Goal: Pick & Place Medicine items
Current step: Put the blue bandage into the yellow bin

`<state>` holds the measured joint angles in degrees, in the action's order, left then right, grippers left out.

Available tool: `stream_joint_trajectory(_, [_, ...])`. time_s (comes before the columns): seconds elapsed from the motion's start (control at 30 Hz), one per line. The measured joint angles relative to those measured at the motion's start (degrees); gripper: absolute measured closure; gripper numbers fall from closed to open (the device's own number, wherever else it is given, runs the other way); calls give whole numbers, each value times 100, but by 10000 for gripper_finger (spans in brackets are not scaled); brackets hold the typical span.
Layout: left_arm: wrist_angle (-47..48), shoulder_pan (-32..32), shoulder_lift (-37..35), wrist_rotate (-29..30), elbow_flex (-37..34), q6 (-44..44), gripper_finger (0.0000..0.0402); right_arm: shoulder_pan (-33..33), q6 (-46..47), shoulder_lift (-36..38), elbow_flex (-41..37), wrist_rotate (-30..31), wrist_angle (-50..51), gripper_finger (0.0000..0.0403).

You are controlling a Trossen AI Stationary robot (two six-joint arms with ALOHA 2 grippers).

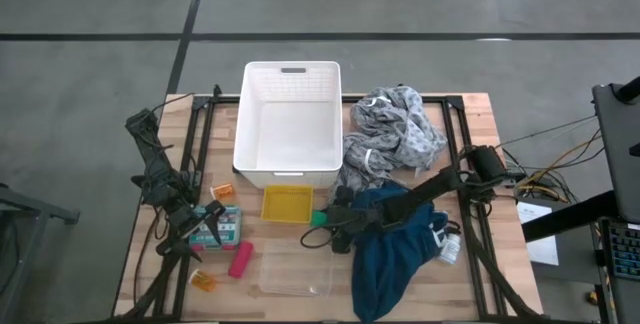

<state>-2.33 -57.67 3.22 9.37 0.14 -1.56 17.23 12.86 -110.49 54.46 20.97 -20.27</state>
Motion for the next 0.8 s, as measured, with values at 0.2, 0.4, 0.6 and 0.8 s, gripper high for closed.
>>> stream_joint_trajectory(0.2, [-2, -2, 2, -1, 0, 0, 110, 0, -159, 424, -2, 8, 44, 216])
stream_joint_trajectory(0.4, [-2, 0, 2, 0, 0, 0, 110, 0, -303, 689, -2, 20, 24, 216])
stream_joint_trajectory(0.6, [0, -1, 2, 0, 0, 0, 110, 0, -403, 732, 58, 151, 41, 216])
stream_joint_trajectory(0.8, [-2, 0, 2, -1, 0, 0, 110, 1, -701, 738, 243, 222, 36, 216])
